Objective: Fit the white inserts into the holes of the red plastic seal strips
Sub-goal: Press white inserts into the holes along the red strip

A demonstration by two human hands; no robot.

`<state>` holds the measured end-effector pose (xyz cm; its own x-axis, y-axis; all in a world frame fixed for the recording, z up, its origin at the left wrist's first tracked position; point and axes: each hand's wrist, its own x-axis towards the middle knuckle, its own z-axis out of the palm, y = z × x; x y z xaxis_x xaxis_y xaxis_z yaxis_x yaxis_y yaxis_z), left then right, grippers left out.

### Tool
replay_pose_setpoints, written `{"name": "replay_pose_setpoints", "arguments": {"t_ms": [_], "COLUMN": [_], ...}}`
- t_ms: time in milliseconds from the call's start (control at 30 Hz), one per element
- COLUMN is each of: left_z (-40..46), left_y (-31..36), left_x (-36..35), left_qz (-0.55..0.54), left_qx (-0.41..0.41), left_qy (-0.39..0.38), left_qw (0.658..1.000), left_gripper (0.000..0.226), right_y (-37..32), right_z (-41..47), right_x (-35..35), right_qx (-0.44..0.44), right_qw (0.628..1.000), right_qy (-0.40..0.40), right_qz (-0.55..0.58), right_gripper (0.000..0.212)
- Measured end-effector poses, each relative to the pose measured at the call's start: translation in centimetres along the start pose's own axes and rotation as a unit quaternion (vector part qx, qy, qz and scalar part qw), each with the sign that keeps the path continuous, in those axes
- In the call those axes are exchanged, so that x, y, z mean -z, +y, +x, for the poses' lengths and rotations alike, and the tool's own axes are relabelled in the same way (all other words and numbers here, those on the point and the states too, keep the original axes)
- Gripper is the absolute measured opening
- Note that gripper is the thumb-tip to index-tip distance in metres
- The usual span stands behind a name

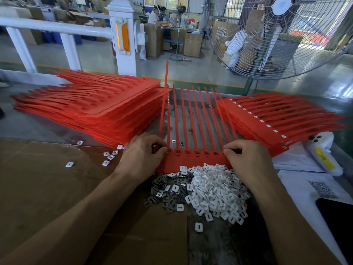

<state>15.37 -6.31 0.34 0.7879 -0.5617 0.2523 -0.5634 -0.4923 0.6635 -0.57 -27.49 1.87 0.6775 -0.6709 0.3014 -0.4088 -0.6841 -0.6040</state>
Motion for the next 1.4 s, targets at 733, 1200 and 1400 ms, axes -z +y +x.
{"name": "replay_pose_setpoints", "arguments": {"t_ms": [733,1200,1400], "left_z": [0.2,0.3,0.2], "left_y": [-0.1,-0.1,-0.1], "left_x": [0.0,0.0,0.0], "left_qz": [0.008,0.005,0.004], "left_qx": [-0.004,-0.007,-0.007], "left_qy": [0.01,0.01,0.01], "left_qw": [1.0,1.0,1.0], "left_gripper": [0.009,0.009,0.009], "right_y": [-6.0,-5.6,-6.0], "right_z": [-3.4,-3.1,-3.5], "right_x": [-1.4,-1.0,-1.5], "right_qx": [0.232,0.209,0.222], "right_qw": [0.941,0.941,0.942], "right_qy": [-0.243,-0.266,-0.244], "right_qz": [-0.045,-0.032,-0.06], "right_gripper": [0.003,0.012,0.003]}}
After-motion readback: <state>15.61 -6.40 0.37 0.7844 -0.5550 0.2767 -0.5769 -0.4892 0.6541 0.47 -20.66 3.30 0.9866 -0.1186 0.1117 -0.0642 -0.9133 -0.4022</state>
